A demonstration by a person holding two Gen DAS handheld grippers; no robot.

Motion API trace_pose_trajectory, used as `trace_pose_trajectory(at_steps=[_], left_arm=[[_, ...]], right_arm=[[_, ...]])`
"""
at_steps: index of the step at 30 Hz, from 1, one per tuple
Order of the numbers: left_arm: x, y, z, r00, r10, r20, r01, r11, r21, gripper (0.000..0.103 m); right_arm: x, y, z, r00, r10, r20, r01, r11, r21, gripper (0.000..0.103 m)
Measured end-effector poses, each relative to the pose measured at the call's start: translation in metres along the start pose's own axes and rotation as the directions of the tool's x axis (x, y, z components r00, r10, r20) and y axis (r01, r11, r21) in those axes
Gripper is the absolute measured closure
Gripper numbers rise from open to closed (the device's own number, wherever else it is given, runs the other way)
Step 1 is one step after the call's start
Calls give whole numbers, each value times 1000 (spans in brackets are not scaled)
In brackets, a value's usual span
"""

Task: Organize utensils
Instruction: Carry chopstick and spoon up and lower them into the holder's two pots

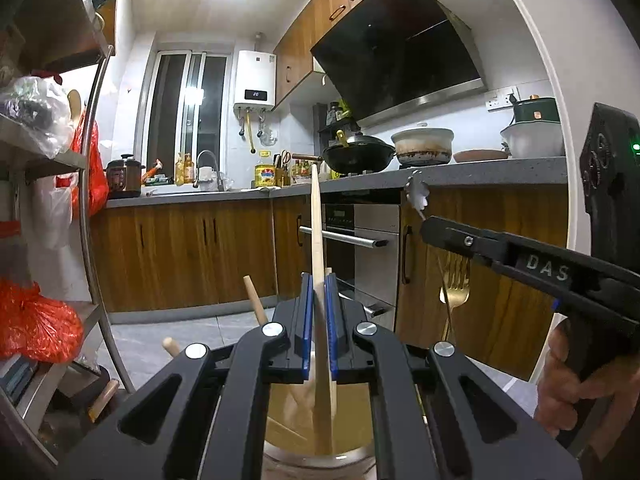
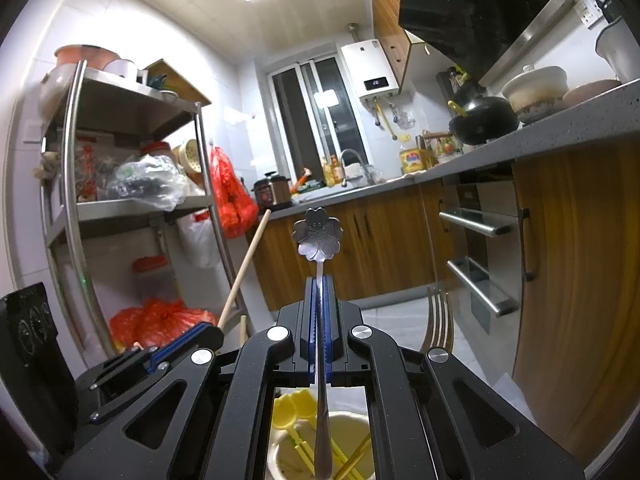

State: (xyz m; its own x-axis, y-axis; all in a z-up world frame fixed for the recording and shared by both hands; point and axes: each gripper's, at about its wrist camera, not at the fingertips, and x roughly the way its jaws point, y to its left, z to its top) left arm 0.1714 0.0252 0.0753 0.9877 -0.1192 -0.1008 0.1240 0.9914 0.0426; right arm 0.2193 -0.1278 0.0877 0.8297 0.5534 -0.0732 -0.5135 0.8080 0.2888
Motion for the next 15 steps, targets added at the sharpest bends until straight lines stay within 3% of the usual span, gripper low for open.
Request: trace_pose_trajectory(at_steps=[15], left_arm=[[-16,6,-11,999,-29,-46,29,1000,2,97]], right_arm=[[3,3,-8,1000,-18,3,18,999,-32,99]])
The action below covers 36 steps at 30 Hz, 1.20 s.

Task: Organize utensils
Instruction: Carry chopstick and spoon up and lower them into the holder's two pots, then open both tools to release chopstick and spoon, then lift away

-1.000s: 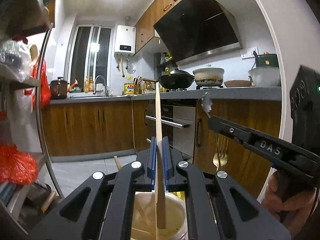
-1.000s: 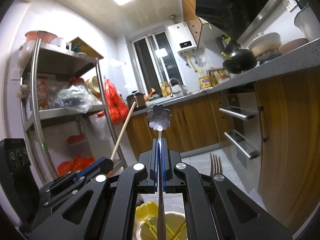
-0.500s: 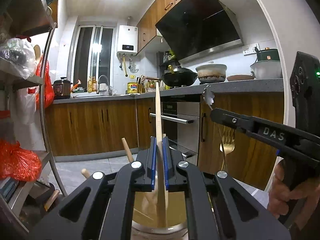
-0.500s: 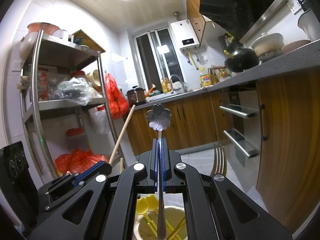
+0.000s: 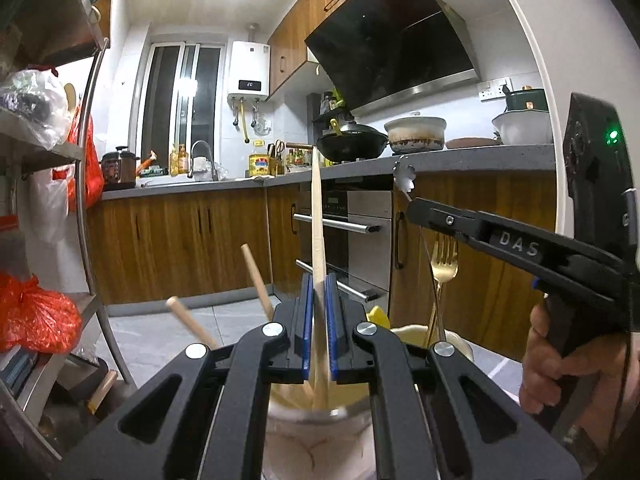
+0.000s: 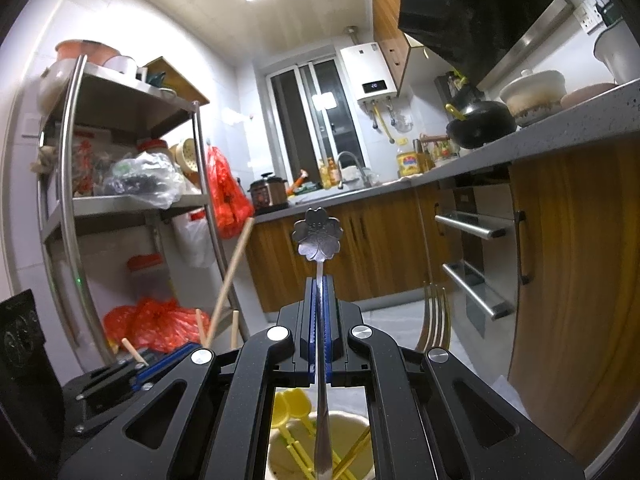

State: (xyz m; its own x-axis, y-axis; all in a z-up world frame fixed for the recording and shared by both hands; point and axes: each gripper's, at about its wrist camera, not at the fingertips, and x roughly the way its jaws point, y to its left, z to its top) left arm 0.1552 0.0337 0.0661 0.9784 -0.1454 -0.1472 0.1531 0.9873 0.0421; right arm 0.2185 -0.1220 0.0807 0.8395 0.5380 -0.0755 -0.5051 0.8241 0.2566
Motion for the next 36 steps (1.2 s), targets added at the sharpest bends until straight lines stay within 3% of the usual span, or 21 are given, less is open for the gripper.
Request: trace_pose_trajectory(at_steps=[7,11,15,18,21,33,36], left_arm=[[-14,3,-3,999,14,-50,-13,1000,14,97],[-15,4,-2,996,22,-85,-20,1000,13,97],[-13,4,0,993,26,-118,-25,1000,12,97],[-12,3,1,991,23,-135,-23,1000,7,97],[-14,2,1,989,27,-144,-25,1000,13,96],[-36,-8,6,982,36,-183,-38,999,-6,96],[-48,-12,5,979,41,-198,-45,999,-15,89]], right_arm=[[11,10,-5,991,-11,-132,2,998,-68,99],[16,19,-10,969,-41,-245,9,991,-131,99],[21,19,-16,929,-42,-367,-2,993,-120,99],[17,17,-16,924,-52,-379,10,993,-114,97],[7,16,-13,929,-48,-366,9,994,-105,81],[-40,3,0,948,-71,-310,55,997,-60,78],[-53,-3,0,950,-77,-304,67,997,-44,73]])
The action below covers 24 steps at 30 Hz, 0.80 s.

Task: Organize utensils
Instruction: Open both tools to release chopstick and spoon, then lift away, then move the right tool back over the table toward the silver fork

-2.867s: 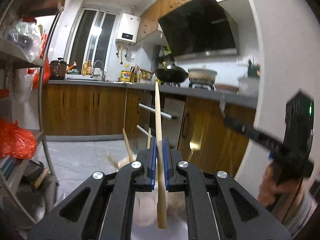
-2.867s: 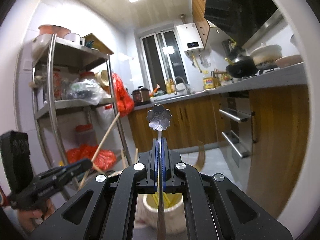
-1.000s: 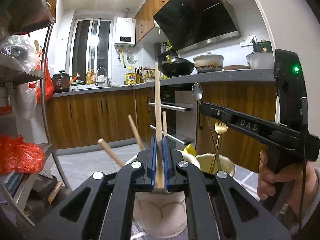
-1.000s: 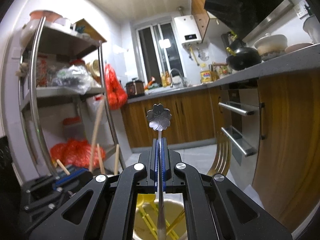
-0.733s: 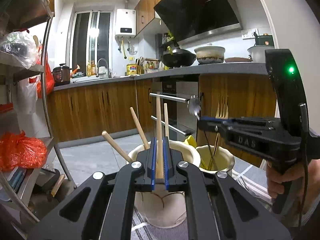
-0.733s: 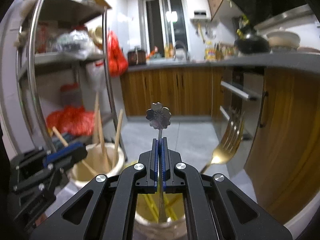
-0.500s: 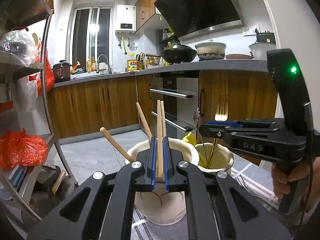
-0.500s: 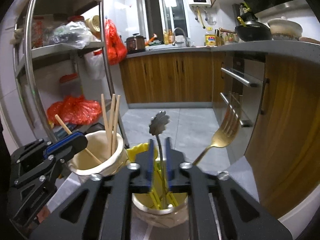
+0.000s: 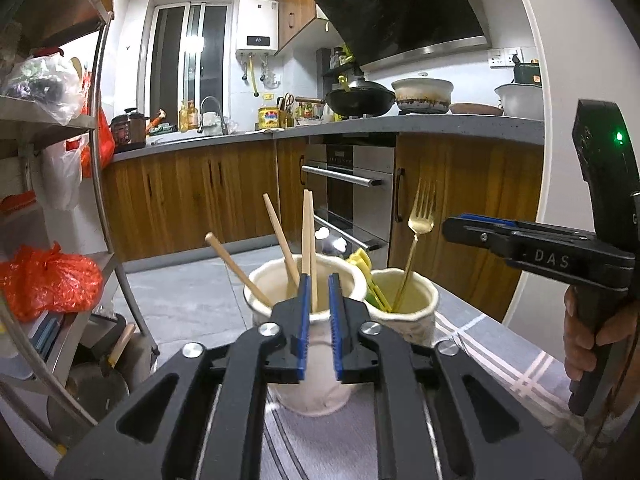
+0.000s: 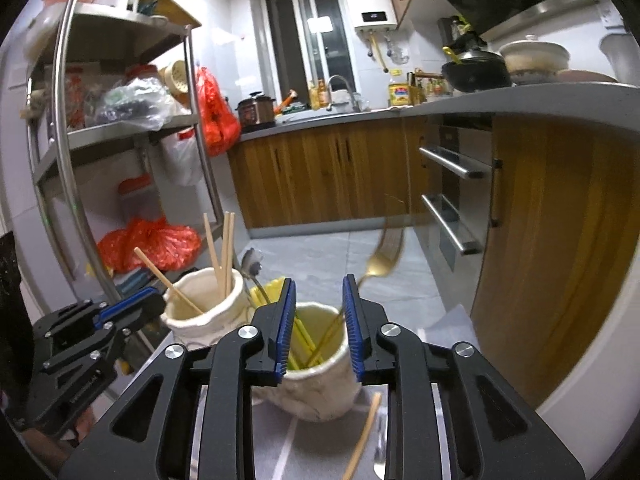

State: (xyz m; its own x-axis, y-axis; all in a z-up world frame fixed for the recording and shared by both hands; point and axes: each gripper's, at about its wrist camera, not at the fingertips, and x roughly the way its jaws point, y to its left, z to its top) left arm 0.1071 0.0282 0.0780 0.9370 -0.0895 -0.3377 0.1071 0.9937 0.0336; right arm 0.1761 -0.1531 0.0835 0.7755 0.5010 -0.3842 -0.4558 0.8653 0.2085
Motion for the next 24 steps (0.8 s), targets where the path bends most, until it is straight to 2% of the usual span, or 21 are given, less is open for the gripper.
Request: trace_pose_trajectory(at_steps=[2,3,5,6,7,9,11,17,24], left_arm=[[-8,-1,-3,1000,0,-1,0,1000,-9,70],[-13,-2,-5,1000,3,2,-3,1000,-13,65],[-24,-5,-10,1000,21,11,-21,1000,-16,50],[-27,-6,-12,999,29,13,-29,999,-18,46],[-31,-6,-14,999,36,12,-36,999,-22,39],[-37,-8,-19,999,41,5,-41,999,-30,32],[-43,-9,-25,999,50,-5,-50,998,-41,22],[-52,-15,-37,998,56,-33,-57,997,-42,8],[-54,-25,-50,996,42,-79,-47,997,-54,6]], right_arm=[[-9,-6,-2,1000,2,4,-2,1000,21,70],[-13,-9,-3,1000,3,5,-3,1000,29,64],[-21,-12,-8,1000,-6,10,6,999,34,44],[-25,-13,-10,1000,-12,10,12,999,34,28],[-28,-14,-14,1000,-16,11,15,999,35,23],[-33,-18,-21,1000,-26,-2,26,999,27,21],[-35,-21,-27,999,-40,-14,41,999,22,15],[-37,-40,-46,992,-102,-77,103,995,14,10],[-32,-55,-67,976,-141,-164,140,990,-16,10]])
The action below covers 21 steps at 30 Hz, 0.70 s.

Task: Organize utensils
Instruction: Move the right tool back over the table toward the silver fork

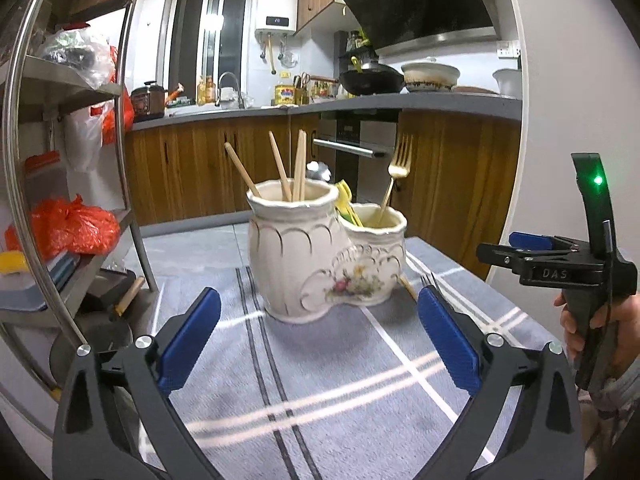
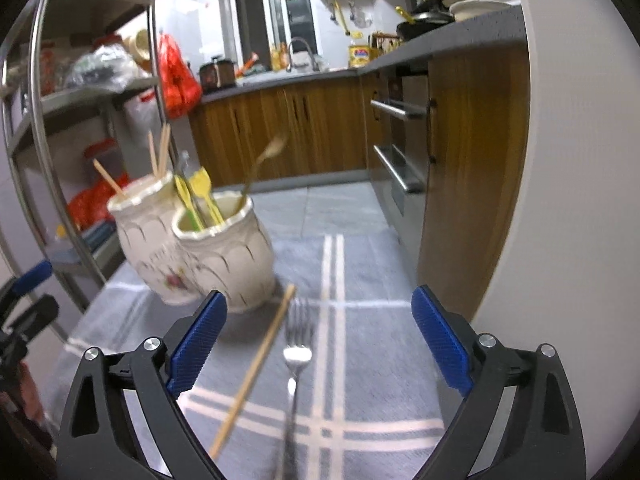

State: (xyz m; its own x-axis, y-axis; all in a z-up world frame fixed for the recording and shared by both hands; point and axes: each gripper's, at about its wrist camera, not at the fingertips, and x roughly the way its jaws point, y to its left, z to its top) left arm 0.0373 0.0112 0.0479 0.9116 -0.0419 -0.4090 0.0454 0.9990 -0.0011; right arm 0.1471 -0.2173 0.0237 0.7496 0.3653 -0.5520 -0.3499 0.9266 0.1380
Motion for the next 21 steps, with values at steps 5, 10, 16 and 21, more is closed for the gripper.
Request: trace_pose_trajectory(at_steps=[5,10,16,21], left_arm=[[2,-9,-7,1000,-3,-22,4,1000,19,6],[8,-20,-8,999,-11,-50,12,999,37,6],[14,-29,-8,997,-35,-68,38,998,56,6],[19,-34,-8,996,-37,-79,44,996,80,6]], right_arm=[[17,-5,-11,998,-16,-56,13,999,-51,10],[41,-3,-5,987,68,-149,-78,995,-61,24],[74,2,4,968,102,-227,-124,989,-84,48],[92,5,8,950,136,-281,-171,980,-104,59]])
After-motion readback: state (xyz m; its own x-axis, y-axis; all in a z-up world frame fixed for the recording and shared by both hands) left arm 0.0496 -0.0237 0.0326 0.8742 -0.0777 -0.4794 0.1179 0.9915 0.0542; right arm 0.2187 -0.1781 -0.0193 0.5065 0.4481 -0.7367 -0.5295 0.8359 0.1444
